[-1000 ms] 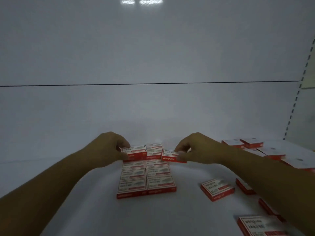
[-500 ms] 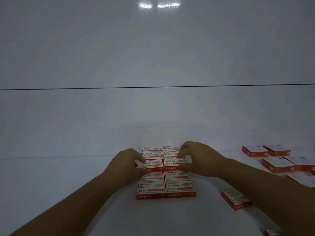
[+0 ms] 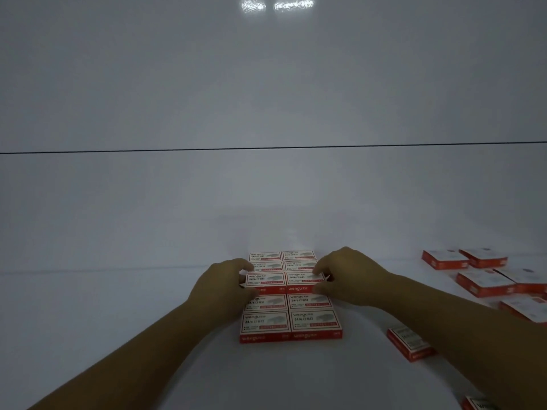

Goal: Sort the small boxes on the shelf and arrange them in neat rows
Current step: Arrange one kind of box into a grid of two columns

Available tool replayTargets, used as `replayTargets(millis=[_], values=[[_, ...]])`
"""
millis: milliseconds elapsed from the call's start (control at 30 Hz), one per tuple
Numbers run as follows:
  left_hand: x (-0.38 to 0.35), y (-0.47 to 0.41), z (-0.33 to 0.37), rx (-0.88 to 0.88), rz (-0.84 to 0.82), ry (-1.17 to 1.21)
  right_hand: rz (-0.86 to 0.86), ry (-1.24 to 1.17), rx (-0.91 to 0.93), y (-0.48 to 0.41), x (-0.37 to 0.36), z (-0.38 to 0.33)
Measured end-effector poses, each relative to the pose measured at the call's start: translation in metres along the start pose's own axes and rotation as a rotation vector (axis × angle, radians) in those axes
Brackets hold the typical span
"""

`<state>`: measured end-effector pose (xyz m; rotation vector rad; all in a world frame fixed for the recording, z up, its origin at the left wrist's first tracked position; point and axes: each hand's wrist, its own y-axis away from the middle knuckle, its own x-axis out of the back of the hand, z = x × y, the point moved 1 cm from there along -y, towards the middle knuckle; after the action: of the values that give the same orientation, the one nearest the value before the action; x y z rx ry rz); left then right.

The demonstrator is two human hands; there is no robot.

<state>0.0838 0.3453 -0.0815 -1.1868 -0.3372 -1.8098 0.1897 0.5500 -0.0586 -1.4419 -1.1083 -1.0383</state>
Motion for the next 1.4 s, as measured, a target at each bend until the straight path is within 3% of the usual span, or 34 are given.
replayTargets(millis=[333,467,700,867,1033,1233,1400], values=[[0.025,0.005,0.011,0.045,-0.028,-0.156,-0.014,-0.107,-0.052,0.011,0.014,0.008],[0.043,0.009,0.046,-0.092,0.071,-0.221,-0.029,-0.066,-0.114,0.042,0.040,0.035],[-0.027,0.023,0.149,-0.531,-0.261,-0.120,-0.124,-0.050,-0.297,0.128,0.063,0.080],[-0.076,0.023,0.181,-0.569,-0.429,-0.220,-0.210,-0.005,-0.432,0.170,0.069,0.101],[-0.093,0.025,0.185,-0.596,-0.413,-0.197,-0.268,-0.007,-0.450,0.173,0.060,0.102],[-0.060,0.023,0.169,-0.608,-0.286,-0.098,-0.126,-0.140,-0.370,0.158,0.067,0.090],[0.007,0.014,0.111,-0.423,-0.130,-0.075,-0.005,-0.240,-0.214,0.104,0.058,0.046]])
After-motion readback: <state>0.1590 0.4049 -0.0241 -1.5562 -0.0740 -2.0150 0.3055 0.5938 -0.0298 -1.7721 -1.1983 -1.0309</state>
